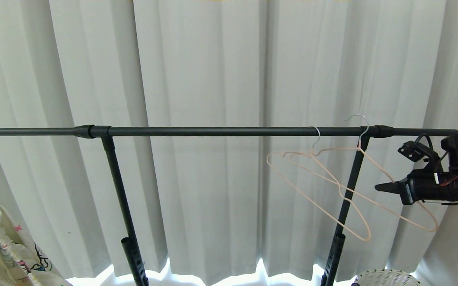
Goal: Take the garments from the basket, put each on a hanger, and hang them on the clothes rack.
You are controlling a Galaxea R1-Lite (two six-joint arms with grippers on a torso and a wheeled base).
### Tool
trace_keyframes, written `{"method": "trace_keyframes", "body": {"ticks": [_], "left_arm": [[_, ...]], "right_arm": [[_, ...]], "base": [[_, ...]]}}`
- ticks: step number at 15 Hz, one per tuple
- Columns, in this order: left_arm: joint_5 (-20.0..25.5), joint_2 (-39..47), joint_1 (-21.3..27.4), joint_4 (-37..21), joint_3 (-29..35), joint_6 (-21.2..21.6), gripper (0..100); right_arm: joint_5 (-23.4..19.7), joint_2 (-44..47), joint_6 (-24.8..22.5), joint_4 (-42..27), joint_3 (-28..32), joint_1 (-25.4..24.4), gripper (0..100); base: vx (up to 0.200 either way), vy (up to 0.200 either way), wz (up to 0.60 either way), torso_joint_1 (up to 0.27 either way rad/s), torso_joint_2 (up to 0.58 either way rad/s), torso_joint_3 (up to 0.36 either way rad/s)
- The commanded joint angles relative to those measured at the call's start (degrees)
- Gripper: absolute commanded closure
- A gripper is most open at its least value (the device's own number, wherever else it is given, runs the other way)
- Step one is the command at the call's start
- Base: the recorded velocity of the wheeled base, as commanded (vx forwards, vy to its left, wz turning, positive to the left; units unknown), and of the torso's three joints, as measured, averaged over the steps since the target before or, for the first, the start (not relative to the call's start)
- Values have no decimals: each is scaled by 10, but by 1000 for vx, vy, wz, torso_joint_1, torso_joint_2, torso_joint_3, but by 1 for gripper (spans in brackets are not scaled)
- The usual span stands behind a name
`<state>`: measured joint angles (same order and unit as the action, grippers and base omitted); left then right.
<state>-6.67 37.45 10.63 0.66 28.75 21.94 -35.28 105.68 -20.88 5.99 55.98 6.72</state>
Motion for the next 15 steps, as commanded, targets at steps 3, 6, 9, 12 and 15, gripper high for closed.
{"method": "trace_keyframes", "body": {"ticks": [3,6,9,12,15], "left_arm": [[2,1,0,0,0,-1,100],[0,3,0,0,-10,0,100],[-1,11,0,0,-25,0,100],[-1,26,0,0,-32,1,100],[0,37,0,0,-32,1,100]], "right_arm": [[0,-65,0,3,-48,2,100],[7,-117,0,3,-83,15,100],[73,-192,42,1,-137,23,100],[122,-292,70,0,-191,17,100],[141,-394,76,-14,-244,17,100]], "base": [[0,0,0,0,0,0],[0,0,0,0,0,0],[0,0,0,0,0,0],[0,0,0,0,0,0],[0,0,0,0,0,0]]}}
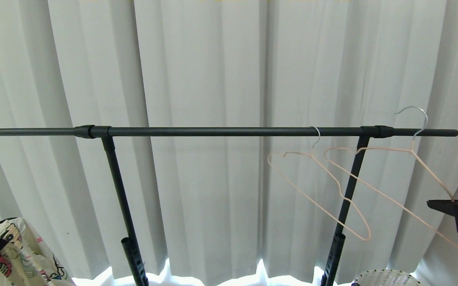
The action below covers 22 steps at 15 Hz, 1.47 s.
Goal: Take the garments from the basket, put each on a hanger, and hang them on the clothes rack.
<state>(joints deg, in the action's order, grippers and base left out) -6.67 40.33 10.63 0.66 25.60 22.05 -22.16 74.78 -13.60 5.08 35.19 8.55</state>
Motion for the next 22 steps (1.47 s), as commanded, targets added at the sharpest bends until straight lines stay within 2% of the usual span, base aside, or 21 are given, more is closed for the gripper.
{"method": "trace_keyframes", "body": {"ticks": [1,3,5,8,10,15,18,19,22], "left_arm": [[0,12,0,0,0,0,100],[0,23,0,1,2,0,100],[0,34,1,2,3,-1,100],[1,47,3,3,7,-2,100],[3,48,3,3,7,-2,100],[3,51,12,3,5,-2,100],[4,51,32,3,3,-2,100],[6,51,42,3,6,-3,100],[11,90,54,3,38,-5,100]], "right_arm": [[33,-153,3,-49,-60,-3,100],[48,-236,3,-114,-67,-3,100],[50,-301,3,-169,-66,-3,100],[56,-361,3,-212,-65,-3,100],[70,-375,3,-211,-65,-3,100],[62,-367,1,-196,-35,-12,100],[61,-356,2,-196,-15,-49,100],[61,-347,2,-198,-3,-84,100],[63,-301,2,-212,15,-255,100]], "base": [[0,0,0,0,0,0],[0,0,0,0,0,0],[-200,0,0,2,0,5],[-200,0,0,6,4,4],[-200,0,0,-10,-10,7],[-200,0,0,0,1,3],[0,0,0,0,0,0],[0,0,0,0,0,0],[0,0,0,0,0,0]]}}
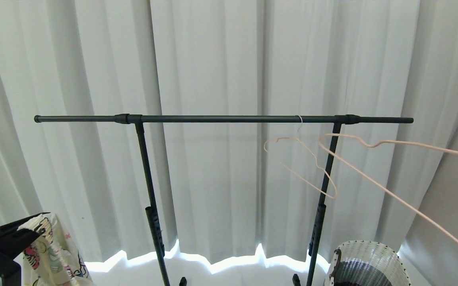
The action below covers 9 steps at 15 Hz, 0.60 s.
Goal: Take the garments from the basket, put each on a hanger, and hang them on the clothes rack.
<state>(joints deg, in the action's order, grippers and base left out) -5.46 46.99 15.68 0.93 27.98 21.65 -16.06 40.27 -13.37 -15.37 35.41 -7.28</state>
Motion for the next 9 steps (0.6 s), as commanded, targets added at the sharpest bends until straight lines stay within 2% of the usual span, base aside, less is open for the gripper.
{"method": "trace_keyframes", "body": {"ticks": [1,4,6,9], "left_arm": [[-3,46,1,0,30,-7,100],[-21,141,1,0,88,-96,100],[-33,193,6,0,125,-158,100],[-34,233,41,0,160,-212,100]], "right_arm": [[2,59,1,-10,12,-142,100],[2,100,9,-51,15,-281,100],[3,129,59,-50,17,-361,100],[4,183,116,7,23,-411,100]], "base": [[0,0,0,0,0,0],[0,0,0,0,0,0],[0,0,0,0,0,0],[0,0,0,0,0,0]]}}
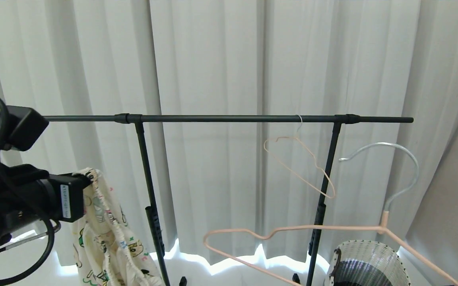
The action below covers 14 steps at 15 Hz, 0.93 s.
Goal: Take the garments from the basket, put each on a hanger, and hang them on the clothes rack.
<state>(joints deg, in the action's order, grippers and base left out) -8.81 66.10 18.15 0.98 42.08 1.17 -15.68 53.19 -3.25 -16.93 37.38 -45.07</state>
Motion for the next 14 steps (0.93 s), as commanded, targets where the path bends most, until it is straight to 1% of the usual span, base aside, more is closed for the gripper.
{"method": "trace_keyframes", "body": {"ticks": [1,2,3,6,7,8,9,11,14], "left_arm": [[-1,50,24,0,23,-20,100],[-3,63,40,0,34,-46,100],[-19,83,52,0,42,-68,100],[-85,135,93,0,83,-122,100],[-85,135,93,0,83,-122,100],[-103,156,104,0,98,-134,100],[-103,156,106,0,98,-133,100],[-103,156,109,0,96,-131,100],[-103,158,109,0,97,-130,100]], "right_arm": [[0,68,18,39,3,-35,100],[1,95,20,68,4,-38,100],[1,121,21,91,9,-42,100],[0,173,22,115,35,-42,100],[0,173,22,115,35,-42,100],[3,206,40,145,49,-42,100],[7,219,51,161,53,-42,100],[36,246,76,207,58,-42,100],[37,255,96,217,67,-54,100]], "base": [[0,0,0,0,0,0],[0,0,0,0,0,0],[0,0,0,0,0,0],[0,0,0,0,0,0],[0,0,0,0,0,0],[0,0,0,0,0,0],[0,0,0,0,0,0],[0,0,0,0,0,0],[0,0,0,0,0,0]]}}
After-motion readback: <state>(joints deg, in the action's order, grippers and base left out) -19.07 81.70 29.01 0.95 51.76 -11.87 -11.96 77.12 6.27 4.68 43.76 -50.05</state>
